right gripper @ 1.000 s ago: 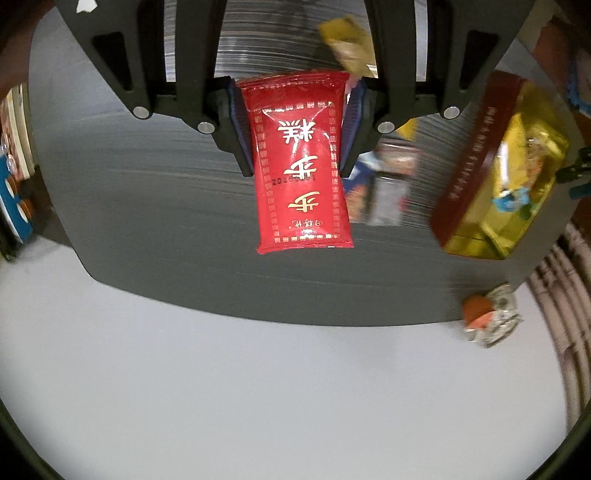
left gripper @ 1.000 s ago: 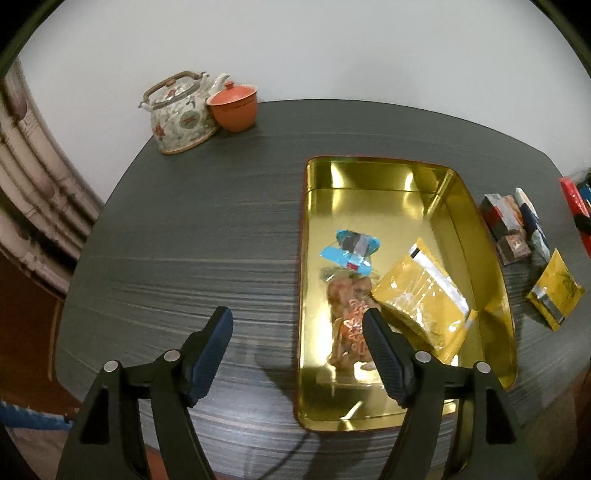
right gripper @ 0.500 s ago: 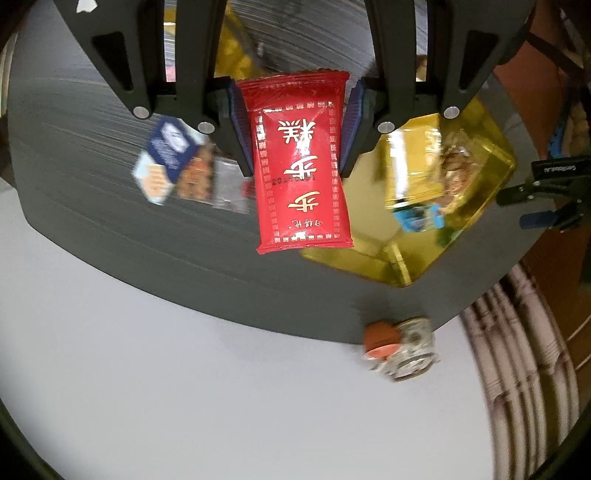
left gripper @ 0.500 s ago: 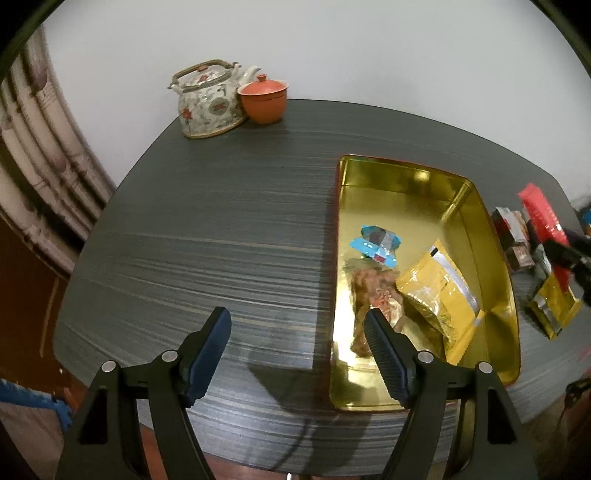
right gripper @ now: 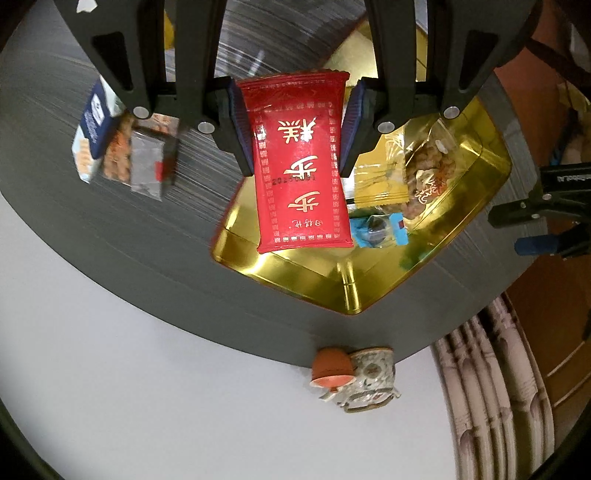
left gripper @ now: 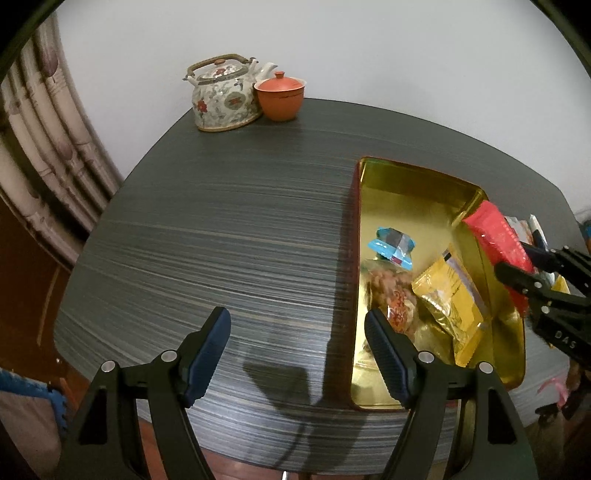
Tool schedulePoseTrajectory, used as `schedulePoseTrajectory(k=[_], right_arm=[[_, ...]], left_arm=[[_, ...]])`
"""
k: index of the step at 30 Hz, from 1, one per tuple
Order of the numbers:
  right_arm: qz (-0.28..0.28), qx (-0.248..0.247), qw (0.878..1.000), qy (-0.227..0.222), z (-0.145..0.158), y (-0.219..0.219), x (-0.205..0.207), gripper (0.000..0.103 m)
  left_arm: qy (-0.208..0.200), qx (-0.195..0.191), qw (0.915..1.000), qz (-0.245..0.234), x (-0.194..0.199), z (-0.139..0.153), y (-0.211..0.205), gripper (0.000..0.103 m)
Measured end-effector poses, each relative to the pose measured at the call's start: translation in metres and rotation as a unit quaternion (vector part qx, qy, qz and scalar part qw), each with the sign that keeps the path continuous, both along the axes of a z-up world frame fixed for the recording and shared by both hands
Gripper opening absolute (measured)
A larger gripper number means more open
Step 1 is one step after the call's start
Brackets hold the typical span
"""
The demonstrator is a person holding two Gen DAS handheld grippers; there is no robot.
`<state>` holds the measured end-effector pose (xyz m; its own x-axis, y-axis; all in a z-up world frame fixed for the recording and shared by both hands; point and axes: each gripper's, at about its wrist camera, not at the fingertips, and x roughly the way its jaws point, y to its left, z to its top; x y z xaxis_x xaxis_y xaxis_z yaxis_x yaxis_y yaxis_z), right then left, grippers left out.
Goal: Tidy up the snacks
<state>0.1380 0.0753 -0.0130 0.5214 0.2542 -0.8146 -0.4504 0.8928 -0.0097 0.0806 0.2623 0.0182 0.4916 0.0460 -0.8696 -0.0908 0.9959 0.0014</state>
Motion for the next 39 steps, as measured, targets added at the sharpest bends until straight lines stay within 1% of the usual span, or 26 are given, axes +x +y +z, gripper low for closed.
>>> schedulePoseTrajectory(k=[14, 21, 33, 39], right_arm=[[0.017, -0.011, 1.000, -0.001, -0.008, 0.024, 0.022, 0.040], [0.029, -0.014, 0.999, -0.001, -0.009, 0.034, 0.024, 0.040], [0.038, -0.024, 0.999, 0.021, -0.028, 0.043, 0.024, 0.041], [0.036, -0.022, 0.999, 0.022, -0.030, 0.042, 0.024, 0.044]], left_arm=[[0.004, 0.004, 1.0000, -0.003, 0.002, -0.002, -0.001, 0.076], [0.005, 0.004, 1.0000, -0.003, 0.002, -0.003, -0.002, 0.076], [0.006, 0.005, 1.0000, -0.004, 0.002, -0.004, -0.002, 0.076], [0.007, 0.005, 1.0000, -0.004, 0.001, -0.005, -0.002, 0.076]])
